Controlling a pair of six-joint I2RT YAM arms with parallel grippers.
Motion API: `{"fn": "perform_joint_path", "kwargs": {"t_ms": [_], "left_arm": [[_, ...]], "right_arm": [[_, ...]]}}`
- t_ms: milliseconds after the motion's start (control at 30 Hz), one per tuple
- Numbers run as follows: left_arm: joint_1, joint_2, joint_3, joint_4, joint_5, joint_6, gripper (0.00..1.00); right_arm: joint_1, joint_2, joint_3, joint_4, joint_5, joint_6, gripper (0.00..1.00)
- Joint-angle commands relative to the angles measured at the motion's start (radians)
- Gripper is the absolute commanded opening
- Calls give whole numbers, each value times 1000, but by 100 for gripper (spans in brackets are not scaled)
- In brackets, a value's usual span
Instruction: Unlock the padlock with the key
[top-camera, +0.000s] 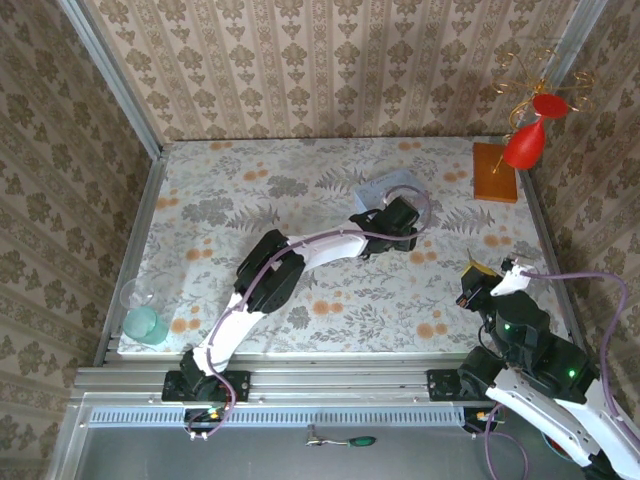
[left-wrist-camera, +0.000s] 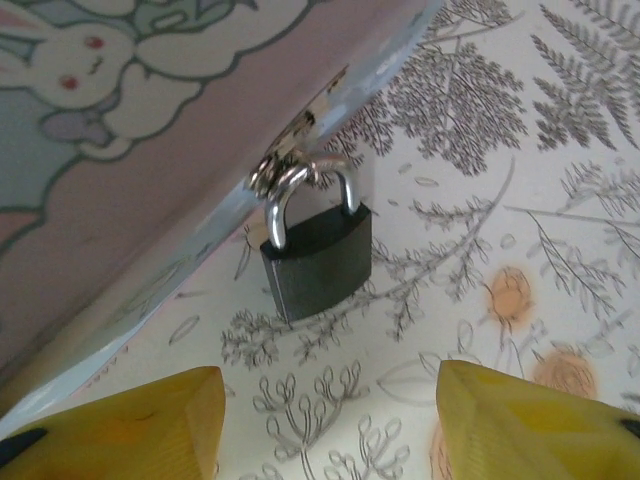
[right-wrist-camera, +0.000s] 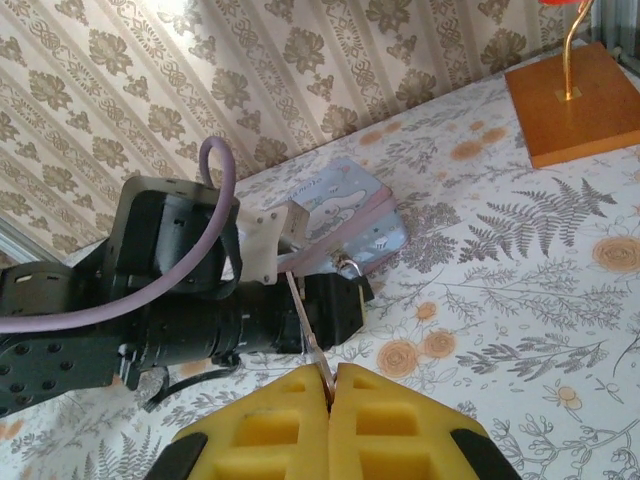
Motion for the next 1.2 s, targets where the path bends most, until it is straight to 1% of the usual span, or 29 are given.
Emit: {"fn": "perform_joint_path", "kwargs": {"t_ms": [0, 200, 367, 500, 733, 800, 867, 967, 1000, 1167], "left_arm": [[2, 41, 85, -79, -123, -24, 60], [12, 98, 165, -94, -211, -18, 61], [25, 158, 249, -117, -239, -13, 62], [32, 185, 279, -119, -261, -21, 63], [41, 220, 312, -137, -337, -33, 60], [47, 228, 320, -136, -335, -41, 58], [55, 237, 321, -136, -330, -48, 54], [66, 233, 306, -135, -320, -51, 43], [69, 226, 293, -126, -312, -52, 41], [81, 142, 122, -14, -304, -48, 28]], "right_arm": [[-3, -30, -18, 7, 3, -2, 0], [-3, -48, -34, 9, -3, -22, 0], [-4, -59, -37, 1, -7, -32, 0], [-4, -71, -41, 0, -10, -39, 0], [-4, -70, -51, 14, -37, -38, 0], [-4, -65, -54, 20, -50, -35, 0], [-4, -55, -57, 24, -58, -33, 0], [-3, -41, -63, 32, -67, -28, 0], [-4, -39, -65, 35, -71, -27, 0], [-4, -1, -81, 48, -102, -10, 0]]}}
